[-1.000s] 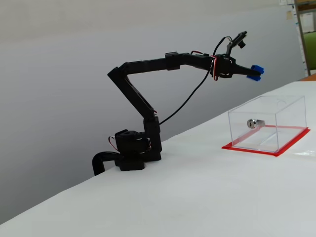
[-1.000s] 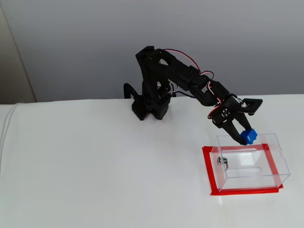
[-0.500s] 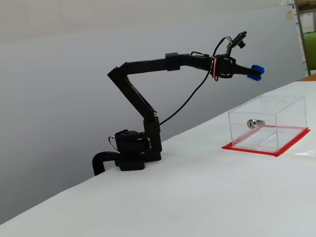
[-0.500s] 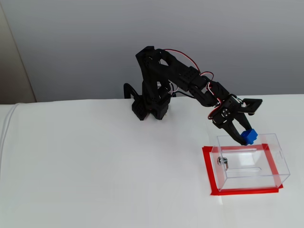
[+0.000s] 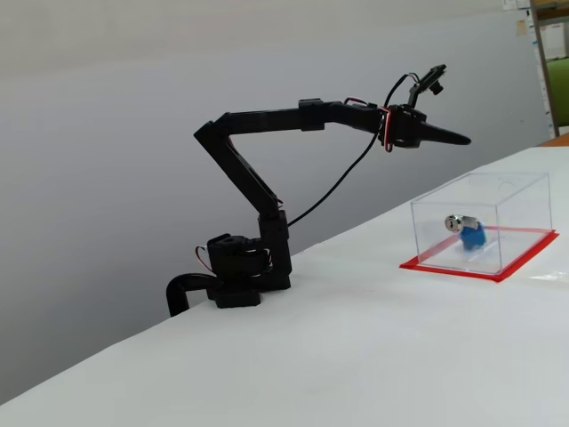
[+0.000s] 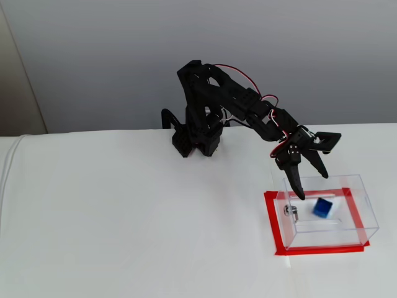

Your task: Pick the blue lego brick and place it into the transparent box

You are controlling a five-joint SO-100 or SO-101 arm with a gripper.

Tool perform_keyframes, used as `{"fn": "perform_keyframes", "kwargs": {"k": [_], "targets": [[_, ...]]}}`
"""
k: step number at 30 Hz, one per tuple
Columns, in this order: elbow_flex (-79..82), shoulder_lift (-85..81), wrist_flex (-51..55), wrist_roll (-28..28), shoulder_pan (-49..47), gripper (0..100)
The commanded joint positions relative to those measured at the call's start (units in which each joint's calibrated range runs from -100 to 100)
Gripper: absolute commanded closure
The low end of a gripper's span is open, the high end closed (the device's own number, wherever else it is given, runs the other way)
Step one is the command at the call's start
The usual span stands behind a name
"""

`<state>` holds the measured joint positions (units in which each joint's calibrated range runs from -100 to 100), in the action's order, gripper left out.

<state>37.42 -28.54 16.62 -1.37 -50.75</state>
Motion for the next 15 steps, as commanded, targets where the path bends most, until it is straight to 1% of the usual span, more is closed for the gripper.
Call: {"fn": "perform_keyframes", "kwargs": {"k": [1, 9, 11, 15], "targets": [[-0.35, -1.12, -0.96, -0.67, -0.45, 61], [-0.35, -1.28, -0.96, -0.82, -0.45, 61], [-0.71, -1.28, -0.61, -0.82, -0.38, 65], [-1.17, -1.37, -0.35, -1.03, 0.21, 78]]}}
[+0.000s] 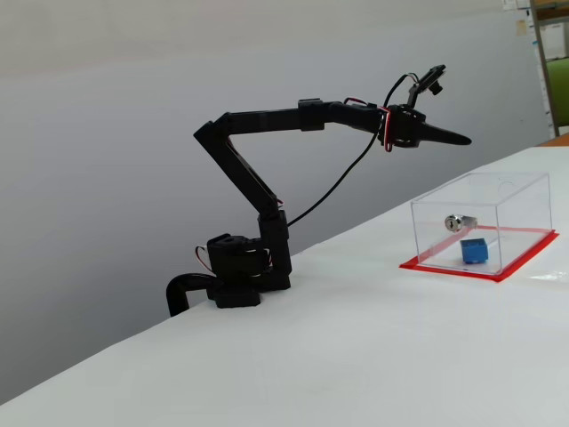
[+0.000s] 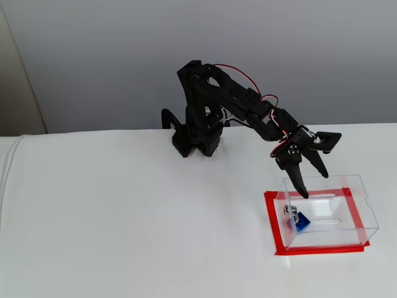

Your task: Pick the blue lego brick and place it into the transparent box

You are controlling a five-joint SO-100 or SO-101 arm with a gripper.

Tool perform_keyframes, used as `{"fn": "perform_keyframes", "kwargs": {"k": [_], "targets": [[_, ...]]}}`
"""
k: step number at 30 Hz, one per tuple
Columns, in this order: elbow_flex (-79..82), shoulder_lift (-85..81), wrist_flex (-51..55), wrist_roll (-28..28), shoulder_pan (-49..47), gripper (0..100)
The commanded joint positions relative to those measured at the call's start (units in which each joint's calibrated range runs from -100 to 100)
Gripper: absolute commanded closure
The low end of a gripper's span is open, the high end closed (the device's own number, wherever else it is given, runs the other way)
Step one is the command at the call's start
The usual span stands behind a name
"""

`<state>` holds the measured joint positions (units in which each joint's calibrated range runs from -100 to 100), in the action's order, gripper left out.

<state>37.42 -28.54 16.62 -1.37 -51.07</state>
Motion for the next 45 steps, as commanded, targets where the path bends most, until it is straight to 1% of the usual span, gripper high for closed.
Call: {"fn": "perform_keyframes", "kwargs": {"k": [1, 7, 8, 12, 21, 32, 34, 35, 39, 45], "targets": [[-1.26, -1.54, -0.35, -1.14, 0.68, 81], [0.19, -7.48, -0.17, -0.72, 3.79, 98], [0.91, -8.75, -0.17, -0.72, 4.60, 99], [4.35, -14.95, -0.17, -0.67, 9.26, 98], [15.20, -30.30, -0.26, -0.67, 28.41, 98], [30.39, -46.94, 0.09, -0.72, 44.23, 99], [31.84, -49.31, 3.57, -0.72, 47.26, 98], [32.02, -50.92, 7.48, -0.72, 49.55, 98], [34.10, -54.49, 17.49, -1.14, 55.17, 98], [45.04, -62.38, 17.41, -1.03, 56.50, 98]]}}
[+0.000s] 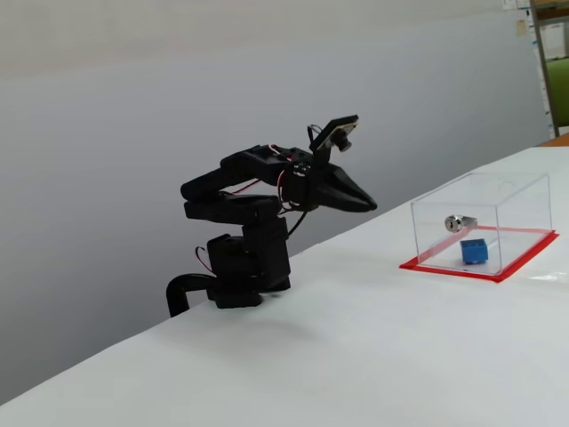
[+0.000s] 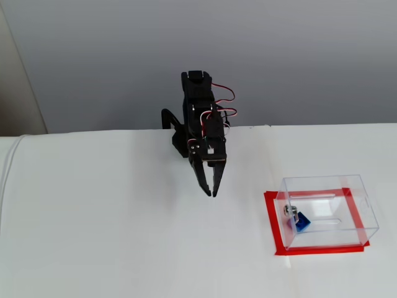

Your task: Pick the blue lego brick and place it into the transparent box

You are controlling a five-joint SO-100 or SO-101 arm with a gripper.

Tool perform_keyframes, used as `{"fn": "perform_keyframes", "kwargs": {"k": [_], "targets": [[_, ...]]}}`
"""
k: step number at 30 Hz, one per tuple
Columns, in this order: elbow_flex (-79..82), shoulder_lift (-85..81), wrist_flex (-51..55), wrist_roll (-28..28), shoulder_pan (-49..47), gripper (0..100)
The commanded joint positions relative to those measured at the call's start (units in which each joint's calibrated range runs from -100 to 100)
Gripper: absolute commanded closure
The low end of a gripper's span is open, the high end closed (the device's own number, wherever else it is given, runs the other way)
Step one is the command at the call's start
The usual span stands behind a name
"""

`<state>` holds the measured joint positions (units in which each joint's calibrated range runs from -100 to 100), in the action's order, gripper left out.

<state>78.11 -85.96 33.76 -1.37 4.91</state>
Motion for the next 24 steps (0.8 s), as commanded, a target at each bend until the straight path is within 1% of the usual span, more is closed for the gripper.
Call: {"fn": "perform_keyframes", "kwargs": {"k": [1, 6, 12, 18, 21, 24], "targets": [[6.34, -6.49, 0.27, -0.98, 0.52, 98], [15.02, -14.04, 0.27, -1.03, 0.89, 99], [18.72, -14.04, 0.01, -0.67, 4.81, 98], [21.35, -14.04, -2.34, -0.62, 6.36, 98], [21.35, -14.04, -1.30, 0.74, 6.80, 98], [21.35, -14.04, 3.75, 2.36, 6.80, 98]]}}
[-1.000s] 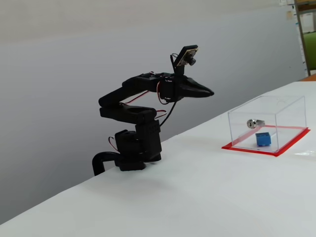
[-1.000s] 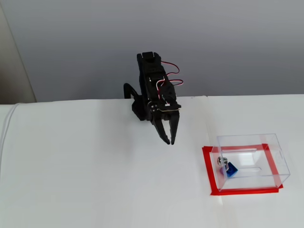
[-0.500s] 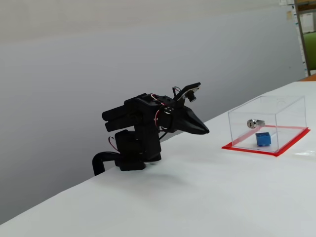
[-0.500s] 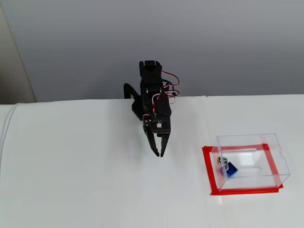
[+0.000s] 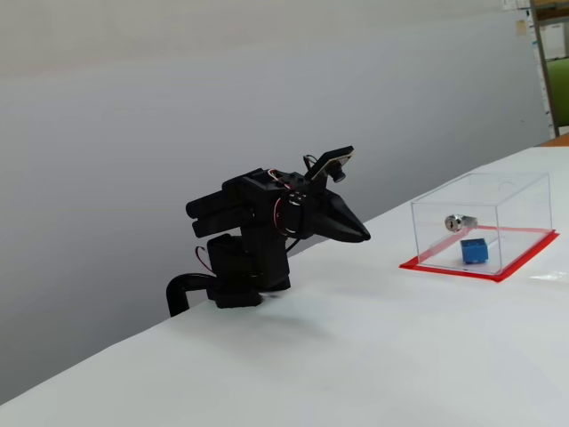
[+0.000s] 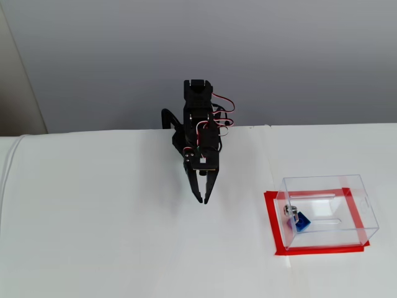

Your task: Pick the blue lego brick and place it into the transparent box

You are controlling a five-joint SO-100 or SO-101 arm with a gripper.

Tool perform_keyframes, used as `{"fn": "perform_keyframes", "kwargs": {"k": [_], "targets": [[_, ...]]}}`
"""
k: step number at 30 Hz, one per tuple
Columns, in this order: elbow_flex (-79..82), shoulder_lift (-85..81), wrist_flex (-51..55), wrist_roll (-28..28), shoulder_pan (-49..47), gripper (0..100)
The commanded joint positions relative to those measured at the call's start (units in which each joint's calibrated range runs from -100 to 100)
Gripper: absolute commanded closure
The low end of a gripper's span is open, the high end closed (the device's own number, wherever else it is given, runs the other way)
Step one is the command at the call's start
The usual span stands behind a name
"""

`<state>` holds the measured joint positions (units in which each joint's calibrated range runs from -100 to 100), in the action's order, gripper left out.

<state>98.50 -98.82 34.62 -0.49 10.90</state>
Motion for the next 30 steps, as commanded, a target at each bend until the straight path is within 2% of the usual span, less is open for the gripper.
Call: {"fn": "perform_keyframes", "kwargs": {"k": [1, 5, 11, 23, 30], "targets": [[0.96, -1.18, 4.63, 2.16, 0.82, 98], [0.96, -1.18, 9.94, 4.72, 0.90, 98], [0.96, -1.18, 16.64, 4.46, 1.71, 99], [0.96, -1.18, 17.17, 4.35, 1.56, 99], [0.96, -1.18, 17.08, 1.69, 1.49, 99]]}}
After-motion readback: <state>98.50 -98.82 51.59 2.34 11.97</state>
